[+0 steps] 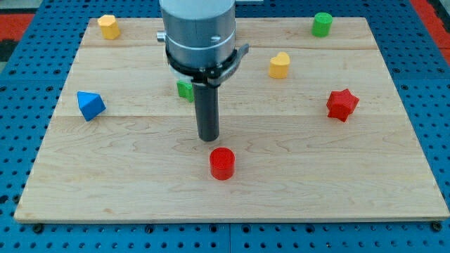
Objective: Slide the yellow heart to the bottom right of the board
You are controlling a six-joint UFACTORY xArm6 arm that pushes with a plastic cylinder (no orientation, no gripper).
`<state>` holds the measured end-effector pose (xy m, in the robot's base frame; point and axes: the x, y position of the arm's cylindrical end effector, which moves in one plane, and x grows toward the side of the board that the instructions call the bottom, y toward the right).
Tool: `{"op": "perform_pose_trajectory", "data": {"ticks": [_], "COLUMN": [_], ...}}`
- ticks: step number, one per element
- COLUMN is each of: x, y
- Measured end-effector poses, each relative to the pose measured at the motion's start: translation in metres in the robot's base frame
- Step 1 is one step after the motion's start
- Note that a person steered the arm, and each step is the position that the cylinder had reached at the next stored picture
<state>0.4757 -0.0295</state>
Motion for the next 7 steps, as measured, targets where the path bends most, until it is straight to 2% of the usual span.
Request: {"op": "perform_pose_trajectory", "data": {"ticks": [2,3,4,7], "x": [-0.055,-0.066,-0.079,-0.093], "y": [0.029,0.104,0.151,0.159]}}
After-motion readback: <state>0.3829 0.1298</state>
